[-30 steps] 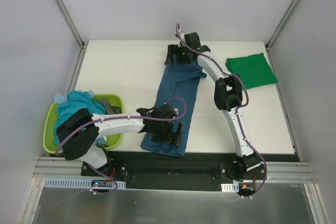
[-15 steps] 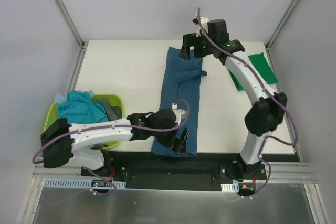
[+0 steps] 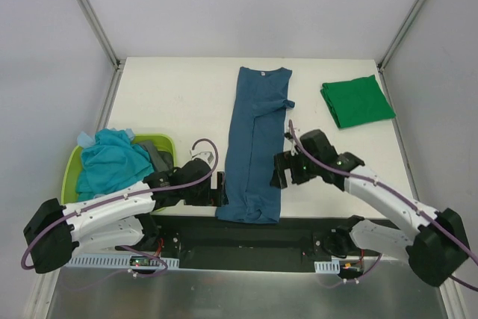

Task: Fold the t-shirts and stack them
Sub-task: Grab the bottom of the folded rectangular tshirt with both arms

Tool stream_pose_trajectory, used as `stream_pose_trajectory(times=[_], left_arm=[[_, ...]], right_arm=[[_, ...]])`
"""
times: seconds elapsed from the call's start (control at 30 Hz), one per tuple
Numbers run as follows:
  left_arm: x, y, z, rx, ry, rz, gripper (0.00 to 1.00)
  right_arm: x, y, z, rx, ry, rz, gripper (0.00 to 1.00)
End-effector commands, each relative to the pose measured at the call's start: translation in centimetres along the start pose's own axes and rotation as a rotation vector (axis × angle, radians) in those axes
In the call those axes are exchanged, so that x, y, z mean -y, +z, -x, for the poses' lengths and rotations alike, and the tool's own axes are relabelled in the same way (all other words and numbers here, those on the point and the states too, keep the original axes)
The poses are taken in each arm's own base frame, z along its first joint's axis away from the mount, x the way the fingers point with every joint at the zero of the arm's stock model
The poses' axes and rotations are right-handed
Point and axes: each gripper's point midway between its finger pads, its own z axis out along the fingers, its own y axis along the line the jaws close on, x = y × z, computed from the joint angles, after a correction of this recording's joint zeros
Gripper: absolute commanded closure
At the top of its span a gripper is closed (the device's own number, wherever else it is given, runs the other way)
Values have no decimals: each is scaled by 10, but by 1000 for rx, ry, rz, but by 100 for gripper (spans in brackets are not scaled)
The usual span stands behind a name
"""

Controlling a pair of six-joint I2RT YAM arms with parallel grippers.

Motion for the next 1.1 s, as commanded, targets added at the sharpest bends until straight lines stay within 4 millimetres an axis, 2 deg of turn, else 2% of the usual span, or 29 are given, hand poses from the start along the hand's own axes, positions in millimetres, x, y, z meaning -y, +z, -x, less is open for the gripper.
stream_pose_trajectory(times=[0.0,0.07,0.2,0.27,0.37,0.53,0.7,0.8,0.9,0.97,1.0,1.03,1.07], left_arm=[[-3,7,1,-12,-40,35,11],[-3,11,-4,-42,-45,36,19],[-11,19,-13,-84,-55,72,28],[-13,22,-16,-95,-67,81,29],[-14,27,-20,-107,-82,76,35],[-11,31,-25,-136,-90,65,43],[-15,35,-34,-167,-101,71,49],[-17,36,-37,-181,-105,76,55],[-16,35,-40,-194,-110,68,65],[-13,32,-43,-208,-114,44,91],[-10,28,-46,-220,-122,21,100],[-6,23,-48,-228,-136,-2,100],[-6,20,-50,-232,-150,-11,100]], right_arm=[[-14,0,-30,55,208,-14,2],[-18,5,-51,15,286,-7,4],[-33,10,-80,-75,290,3,11],[-38,14,-87,-99,291,5,16],[-48,23,-95,-132,307,27,27],[-39,29,-113,-169,360,-21,45],[-38,33,-125,-178,403,0,46],[-37,39,-121,-153,406,3,50],[-52,42,-120,-163,424,87,67],[-63,39,-125,-195,425,152,80],[-65,34,-128,-206,424,169,94],[-62,31,-134,-217,429,165,100],[-58,28,-140,-220,438,153,100]])
